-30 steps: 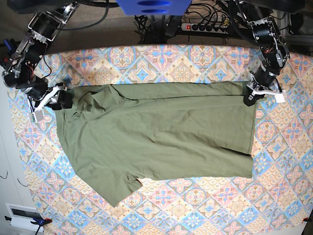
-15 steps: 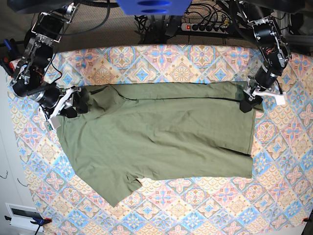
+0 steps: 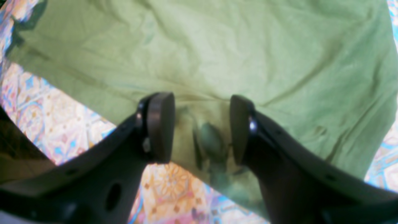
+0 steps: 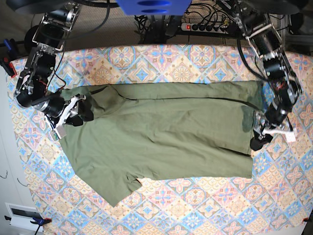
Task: Layout the t-shirt on the table in an organized manner, then fold the t-shirt properly
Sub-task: 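Grasp the shirt edge with the left gripper and pull it outward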
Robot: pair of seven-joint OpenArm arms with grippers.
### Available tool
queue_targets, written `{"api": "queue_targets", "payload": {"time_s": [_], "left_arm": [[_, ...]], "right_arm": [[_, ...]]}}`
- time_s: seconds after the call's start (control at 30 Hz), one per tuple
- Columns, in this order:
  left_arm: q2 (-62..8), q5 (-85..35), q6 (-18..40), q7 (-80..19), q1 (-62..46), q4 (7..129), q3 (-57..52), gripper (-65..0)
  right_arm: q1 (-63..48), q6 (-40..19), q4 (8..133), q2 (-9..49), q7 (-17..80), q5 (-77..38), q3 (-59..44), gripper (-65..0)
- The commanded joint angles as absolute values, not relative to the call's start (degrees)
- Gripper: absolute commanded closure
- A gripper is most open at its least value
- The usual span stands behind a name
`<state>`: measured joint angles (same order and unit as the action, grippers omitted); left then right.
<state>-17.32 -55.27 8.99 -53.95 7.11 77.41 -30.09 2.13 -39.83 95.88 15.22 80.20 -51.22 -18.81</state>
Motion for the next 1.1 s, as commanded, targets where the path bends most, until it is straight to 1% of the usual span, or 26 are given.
{"api": "queue_targets", "payload": {"time_s": [0.0, 0.17, 0.23, 0.33, 0.43, 0.6, 0.63, 0.73, 0.8, 0.87, 0.97, 1.07], "left_arm": [[-19.21, -56.13, 9.80, -53.14, 10.33, 76.44, -29.41, -40.6], [-20.62, -51.82, 9.80, -51.30, 19.21, 68.35, -26.24, -40.6], [-20.70, -48.75, 9.80, -49.80, 22.20, 65.36, -25.19, -40.6], [-20.62, -43.65, 9.80, -47.87, 26.77, 60.79, -22.99, -40.6], [-20.62, -38.90, 9.80, -43.03, 30.20, 56.04, -19.47, -40.6], [-20.70, -31.60, 9.80, -35.74, 34.42, 48.48, -14.20, -40.6], [-20.62, -31.34, 9.80, -36.00, 34.77, 47.60, -13.76, -40.6], [-20.62, -34.59, 9.89, -41.19, 33.71, 47.60, -13.93, -40.6], [-20.79, -39.69, 9.89, -46.20, 31.16, 50.59, -14.11, -40.6], [-20.88, -45.32, 9.89, -50.77, 25.45, 58.33, -16.31, -40.6], [-20.88, -51.12, 9.80, -56.48, 14.11, 74.77, -22.81, -40.6], [-20.97, -54.02, 9.80, -58.77, 6.37, 82.77, -25.98, -40.6]], "right_arm": [[3.12, -40.00, 96.48, 16.13, 78.46, -52.62, -19.12, -28.1], [3.21, -40.00, 96.31, 16.66, 73.89, -52.62, -19.03, -28.1], [4.53, -40.00, 96.22, 17.01, 73.63, -52.44, -19.12, -28.1], [5.67, -40.00, 95.87, 18.15, 73.54, -49.10, -19.12, -28.1], [6.37, -40.00, 95.87, 18.24, 73.36, -44.97, -19.12, -28.1], [6.37, -40.00, 95.87, 18.24, 73.27, -44.18, -19.21, -28.1], [6.37, -40.00, 95.87, 18.24, 73.27, -44.09, -19.21, -28.1], [6.02, -40.00, 95.87, 18.24, 73.45, -44.09, -19.65, -28.1], [5.76, -40.00, 95.87, 18.24, 73.63, -44.09, -21.23, -28.1], [4.18, -40.00, 95.87, 18.24, 73.63, -44.09, -22.11, -28.1], [1.89, -40.00, 96.31, 18.24, 73.63, -44.09, -22.90, -28.1], [1.01, -40.00, 96.31, 18.07, 73.63, -44.09, -22.90, -28.1]]}}
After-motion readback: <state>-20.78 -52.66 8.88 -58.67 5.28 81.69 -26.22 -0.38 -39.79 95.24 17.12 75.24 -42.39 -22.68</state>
